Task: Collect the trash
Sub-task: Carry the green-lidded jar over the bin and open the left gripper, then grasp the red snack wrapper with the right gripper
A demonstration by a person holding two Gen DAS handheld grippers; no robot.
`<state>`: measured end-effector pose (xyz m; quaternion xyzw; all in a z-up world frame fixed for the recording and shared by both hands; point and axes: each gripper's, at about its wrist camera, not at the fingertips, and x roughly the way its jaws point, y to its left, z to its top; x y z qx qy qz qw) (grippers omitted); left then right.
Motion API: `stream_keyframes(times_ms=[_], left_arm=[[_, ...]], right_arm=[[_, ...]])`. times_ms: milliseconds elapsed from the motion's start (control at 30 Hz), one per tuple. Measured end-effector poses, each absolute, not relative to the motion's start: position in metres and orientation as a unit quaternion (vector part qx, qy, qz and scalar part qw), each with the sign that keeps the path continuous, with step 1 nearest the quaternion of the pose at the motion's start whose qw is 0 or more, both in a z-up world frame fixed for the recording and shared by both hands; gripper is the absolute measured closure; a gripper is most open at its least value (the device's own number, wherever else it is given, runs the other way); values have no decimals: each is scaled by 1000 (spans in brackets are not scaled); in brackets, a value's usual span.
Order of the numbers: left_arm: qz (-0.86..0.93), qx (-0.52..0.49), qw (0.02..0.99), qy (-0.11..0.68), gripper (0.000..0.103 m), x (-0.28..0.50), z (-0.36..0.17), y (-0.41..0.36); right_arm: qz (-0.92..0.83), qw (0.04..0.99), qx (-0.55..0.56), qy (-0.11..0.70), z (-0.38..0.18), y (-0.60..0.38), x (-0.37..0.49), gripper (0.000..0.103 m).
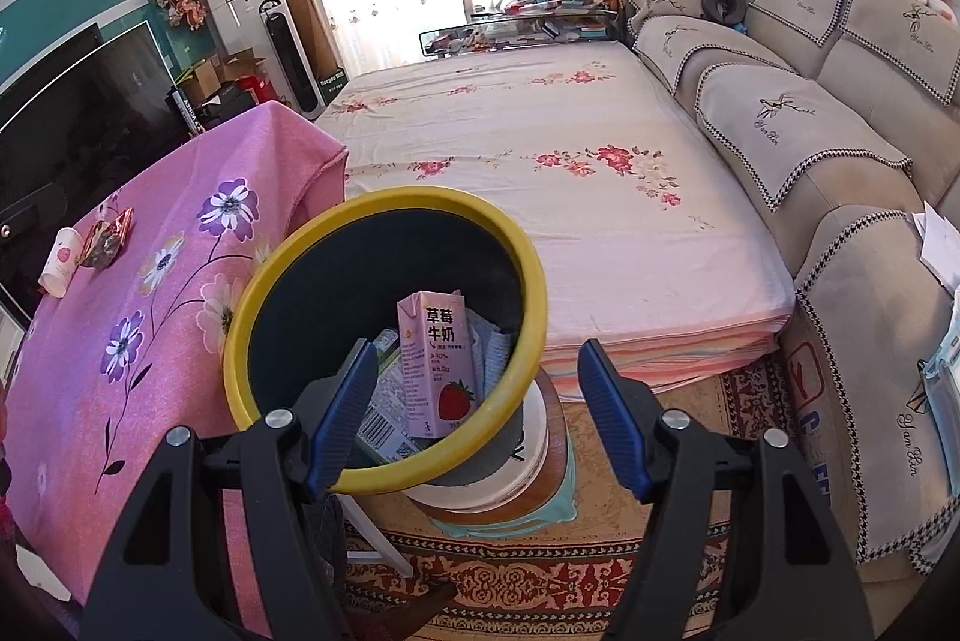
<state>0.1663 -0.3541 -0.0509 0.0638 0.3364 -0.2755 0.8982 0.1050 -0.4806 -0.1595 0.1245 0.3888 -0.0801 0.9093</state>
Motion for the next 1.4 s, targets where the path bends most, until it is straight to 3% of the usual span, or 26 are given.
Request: stream_keyframes(times_ms=[600,1067,1200,1400], left_arm=[[-89,-35,934,345,12,119,-58,-90],[-57,-70,934,346,12,102,-74,-13],[-55,-77,934,346,12,106,-74,-3],[-54,-83,932,350,12,112,-79,8]], right_arm=[[71,911,52,404,-130,-338,194,36],[181,885,-25,427,-119,-159,307,36],[169,879,-28,445,-138,-143,330,52],[154,878,-22,452,-149,-133,352,56]])
